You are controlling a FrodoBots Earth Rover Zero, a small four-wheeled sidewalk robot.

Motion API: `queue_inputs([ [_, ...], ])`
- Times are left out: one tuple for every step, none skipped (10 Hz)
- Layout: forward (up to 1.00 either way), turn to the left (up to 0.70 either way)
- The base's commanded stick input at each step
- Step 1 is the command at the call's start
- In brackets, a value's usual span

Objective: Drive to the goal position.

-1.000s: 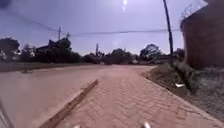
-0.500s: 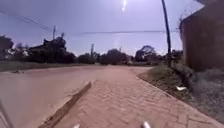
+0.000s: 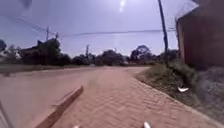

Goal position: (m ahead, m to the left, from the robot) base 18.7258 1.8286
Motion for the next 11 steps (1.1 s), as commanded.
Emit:
queue_inputs([
  [0.7, -0.19],
  [0.7, -0.03],
  [0.7, 0.0],
  [0.7, 0.0],
  [0.7, 0.0],
  [0.7, 0.0],
  [0.7, 0.0],
  [0.7, 0.0],
  [0.7, 0.0],
  [0.7, 0.0],
  [0.7, 0.0],
])
